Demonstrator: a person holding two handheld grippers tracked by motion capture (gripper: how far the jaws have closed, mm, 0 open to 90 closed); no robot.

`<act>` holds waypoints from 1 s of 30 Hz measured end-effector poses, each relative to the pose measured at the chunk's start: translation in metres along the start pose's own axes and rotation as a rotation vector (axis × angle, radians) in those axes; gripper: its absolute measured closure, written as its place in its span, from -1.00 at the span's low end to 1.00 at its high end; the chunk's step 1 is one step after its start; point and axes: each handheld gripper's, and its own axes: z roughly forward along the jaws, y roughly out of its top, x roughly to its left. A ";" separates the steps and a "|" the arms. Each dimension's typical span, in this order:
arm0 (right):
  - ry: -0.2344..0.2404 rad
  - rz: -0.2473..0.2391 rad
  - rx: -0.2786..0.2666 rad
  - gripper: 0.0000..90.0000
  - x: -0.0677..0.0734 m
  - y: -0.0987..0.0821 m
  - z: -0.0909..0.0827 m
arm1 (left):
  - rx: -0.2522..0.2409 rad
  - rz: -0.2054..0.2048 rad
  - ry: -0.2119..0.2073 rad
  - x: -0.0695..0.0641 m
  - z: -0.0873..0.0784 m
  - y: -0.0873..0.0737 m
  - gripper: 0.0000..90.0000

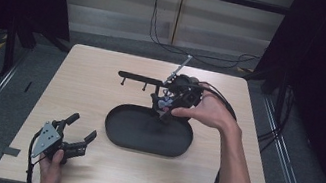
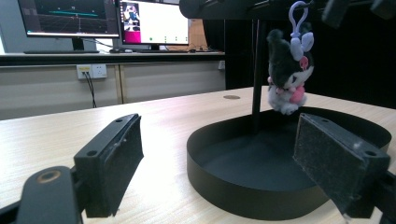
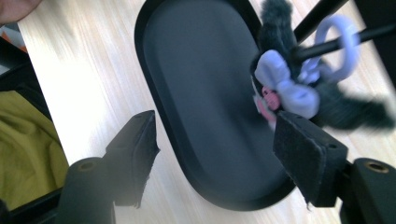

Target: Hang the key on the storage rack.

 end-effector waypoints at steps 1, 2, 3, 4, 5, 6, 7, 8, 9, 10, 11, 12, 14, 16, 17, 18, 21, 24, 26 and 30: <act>-0.001 0.004 -0.010 -0.33 0.002 -0.003 0.002 | 0.000 0.000 0.000 0.000 0.000 0.000 -0.66; -0.003 0.006 -0.022 -0.33 0.003 -0.007 0.004 | 0.000 -0.001 0.000 0.000 0.000 0.000 -0.66; -0.005 0.005 -0.050 -0.33 0.004 -0.011 0.006 | 0.000 -0.001 0.000 0.000 0.000 0.000 -0.66; 0.008 0.018 -0.068 -0.33 0.005 -0.015 0.007 | 0.000 0.001 -0.002 0.000 0.000 0.000 -0.66; 0.015 0.023 -0.079 -0.34 0.005 -0.019 0.009 | -0.002 0.001 -0.002 0.000 0.000 0.000 -0.66; 0.007 0.023 -0.097 -0.36 0.005 -0.022 0.010 | -0.001 -0.002 0.000 0.000 0.000 0.000 -0.66; -0.001 0.030 -0.108 -0.37 0.005 -0.026 0.012 | 0.000 -0.001 0.000 0.000 0.000 0.000 -0.66; -0.007 0.036 -0.120 -0.39 0.006 -0.031 0.014 | 0.000 -0.001 -0.002 0.000 0.000 0.000 -0.66; -0.002 0.043 -0.141 -0.41 0.007 -0.035 0.016 | 0.000 0.001 -0.001 0.000 0.000 0.000 -0.66; -0.003 0.050 -0.164 -0.41 0.007 -0.039 0.018 | -0.001 -0.002 0.000 0.000 0.000 0.000 -0.66; -0.013 0.054 -0.188 -0.42 0.008 -0.044 0.020 | -0.002 -0.003 0.000 0.000 0.000 0.000 -0.66; -0.010 0.060 -0.205 -0.43 0.010 -0.048 0.022 | 0.000 -0.001 0.000 0.000 0.000 0.000 -0.66; -0.029 0.066 -0.219 -0.45 0.013 -0.055 0.025 | -0.001 0.004 -0.005 0.000 0.000 0.000 -0.66; -0.048 0.072 -0.266 -0.50 0.015 -0.063 0.027 | 0.000 0.002 -0.004 0.000 0.000 0.000 -0.66; -0.053 0.074 -0.299 -0.51 0.016 -0.067 0.027 | -0.002 0.002 -0.005 0.000 0.000 0.000 -0.66; -0.061 0.088 -0.328 -0.55 0.018 -0.071 0.028 | -0.002 0.000 -0.005 0.000 0.000 0.000 -0.66; -0.068 0.092 -0.443 -0.66 0.024 -0.085 0.032 | 0.000 -0.001 -0.002 0.000 0.000 0.000 -0.66; -0.070 0.114 -0.533 -0.67 0.031 -0.101 0.045 | 0.000 0.002 -0.004 0.000 0.000 0.000 -0.66; -0.080 0.142 -0.570 -0.65 0.035 -0.110 0.056 | -0.001 0.000 -0.005 0.000 0.000 0.000 -0.66; -0.174 0.170 -0.687 -0.63 0.045 -0.129 0.073 | 0.000 -0.002 -0.002 0.000 0.000 0.000 -0.66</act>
